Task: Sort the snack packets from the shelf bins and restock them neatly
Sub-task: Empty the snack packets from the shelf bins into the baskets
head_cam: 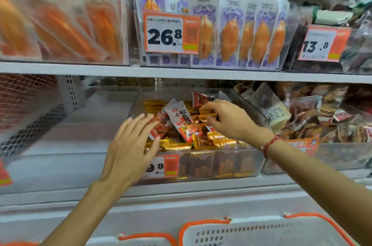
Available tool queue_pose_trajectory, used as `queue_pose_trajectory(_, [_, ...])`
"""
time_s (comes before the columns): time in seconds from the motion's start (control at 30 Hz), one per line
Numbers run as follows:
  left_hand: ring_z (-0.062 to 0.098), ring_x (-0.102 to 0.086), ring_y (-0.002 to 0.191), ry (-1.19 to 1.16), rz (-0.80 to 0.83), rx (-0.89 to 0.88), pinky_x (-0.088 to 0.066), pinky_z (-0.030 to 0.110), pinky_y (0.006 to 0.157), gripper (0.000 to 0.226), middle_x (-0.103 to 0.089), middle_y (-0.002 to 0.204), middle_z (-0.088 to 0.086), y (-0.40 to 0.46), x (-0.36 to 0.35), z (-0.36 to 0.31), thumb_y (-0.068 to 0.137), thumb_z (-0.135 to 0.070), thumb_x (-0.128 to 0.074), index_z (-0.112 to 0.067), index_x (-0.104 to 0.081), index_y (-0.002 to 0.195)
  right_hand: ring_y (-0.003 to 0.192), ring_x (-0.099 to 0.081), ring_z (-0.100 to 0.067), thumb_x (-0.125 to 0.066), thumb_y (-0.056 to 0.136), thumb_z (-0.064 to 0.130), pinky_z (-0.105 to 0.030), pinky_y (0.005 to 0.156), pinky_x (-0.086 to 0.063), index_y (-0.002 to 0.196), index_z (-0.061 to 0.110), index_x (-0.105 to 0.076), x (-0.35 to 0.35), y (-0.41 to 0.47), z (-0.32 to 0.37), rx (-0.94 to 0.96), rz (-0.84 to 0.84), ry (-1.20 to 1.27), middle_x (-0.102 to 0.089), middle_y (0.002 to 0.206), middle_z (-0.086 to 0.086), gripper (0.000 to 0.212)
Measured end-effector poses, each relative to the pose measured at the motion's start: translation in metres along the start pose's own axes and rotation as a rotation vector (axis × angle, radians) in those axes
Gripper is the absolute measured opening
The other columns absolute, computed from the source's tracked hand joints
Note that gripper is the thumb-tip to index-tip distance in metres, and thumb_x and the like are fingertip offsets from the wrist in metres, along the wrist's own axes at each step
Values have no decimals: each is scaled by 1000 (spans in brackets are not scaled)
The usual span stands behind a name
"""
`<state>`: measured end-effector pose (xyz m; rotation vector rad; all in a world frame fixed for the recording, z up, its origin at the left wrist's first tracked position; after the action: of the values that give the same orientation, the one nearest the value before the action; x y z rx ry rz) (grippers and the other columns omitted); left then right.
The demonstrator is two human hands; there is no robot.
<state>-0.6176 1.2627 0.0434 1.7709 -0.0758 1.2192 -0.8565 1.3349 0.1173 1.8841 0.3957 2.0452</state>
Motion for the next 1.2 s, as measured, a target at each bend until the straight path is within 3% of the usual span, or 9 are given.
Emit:
queue_pose_trajectory(0.17, [18, -61, 111, -3, -86, 2, -20, 30, 115, 47, -71, 112, 2, -3, -10, 3, 95, -38, -35, -14, -74, 107, 120, -47, -27, -54, 93, 16, -29, 96, -40, 135, 7, -39, -20, 63, -15, -204, 297, -121, -46, 133, -16, 46])
queue_pose_trajectory(0.27, [18, -60, 104, -10, -132, -14, -23, 31, 114, 42, -72, 104, 1, -3, -14, 2, 94, -33, -38, -15, -77, 96, 140, -27, -34, -32, 103, 7, -18, 106, -19, 143, -15, -14, -6, 69, -9, -132, 482, -408, -24, 150, -30, 49])
queue_pose_trajectory(0.33, [18, -59, 101, -15, -148, -19, -23, 32, 114, 41, -72, 102, 0, -3, -15, 1, 94, -31, -39, -15, -77, 92, 138, -34, -33, -33, 104, 11, -27, 103, -28, 144, -8, -27, -7, 62, -18, -125, 482, -402, -32, 151, -21, 45])
queue_pose_trajectory(0.5, [16, -58, 99, -17, -144, -10, -19, 30, 116, 39, -71, 102, -2, -4, -13, 1, 94, -31, -39, -16, -75, 93, 104, -60, -25, -51, 98, 38, -28, 81, -47, 130, 20, -53, -30, 78, -32, -52, 332, -154, -60, 129, -8, 37])
queue_pose_trajectory(0.7, [13, -60, 101, -30, -102, 21, -16, 29, 116, 40, -70, 104, -6, 1, -7, -2, 90, -36, -38, -19, -74, 97, 112, -58, -29, -54, 95, 40, -37, 87, -45, 136, 33, -51, -4, 30, -36, 102, 155, -271, -63, 127, -3, 41])
queue_pose_trajectory(0.83, [18, -60, 93, -9, -143, 45, -22, 35, 115, 40, -72, 96, -1, -1, -7, -9, 92, -30, -38, -15, -75, 87, 87, -63, -26, -49, 92, 44, -36, 73, -44, 126, 26, -61, 26, -36, -24, 283, -56, -198, -70, 99, 0, 41])
queue_pose_trajectory(0.93, [21, -60, 94, 57, -100, 52, -20, 36, 116, 48, -73, 94, 3, -2, -7, -11, 95, -31, -32, -11, -76, 87, 89, -63, -19, -47, 91, 51, -38, 70, -51, 127, 28, -61, 54, -87, -16, 193, -100, 26, -71, 108, 5, 45])
queue_pose_trajectory(1.07, [24, -61, 93, 105, -48, 46, -15, 37, 117, 57, -74, 92, 8, -3, -4, -16, 95, -33, -25, -8, -76, 87, 97, -55, -9, -56, 92, 45, -28, 68, -42, 130, 38, -56, 49, -147, -13, 138, 146, 7, -64, 107, 18, 38])
queue_pose_trajectory(1.2, [24, -63, 100, 80, -20, 86, -11, 38, 118, 38, -73, 101, 7, 4, 2, -18, 93, -28, -40, -12, -74, 92, 128, -44, -6, -44, 99, 46, -25, 101, -37, 143, 43, -34, 28, -167, -15, 27, 611, 40, -46, 142, 15, 46])
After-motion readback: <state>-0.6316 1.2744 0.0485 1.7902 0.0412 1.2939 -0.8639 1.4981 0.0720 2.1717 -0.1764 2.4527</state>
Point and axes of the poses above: each hand's wrist, its own y-axis towards the middle knuckle, its own x-axis out of the back of the hand, z = x × y, the point moved 1 cm from there along y, towards the middle knuckle
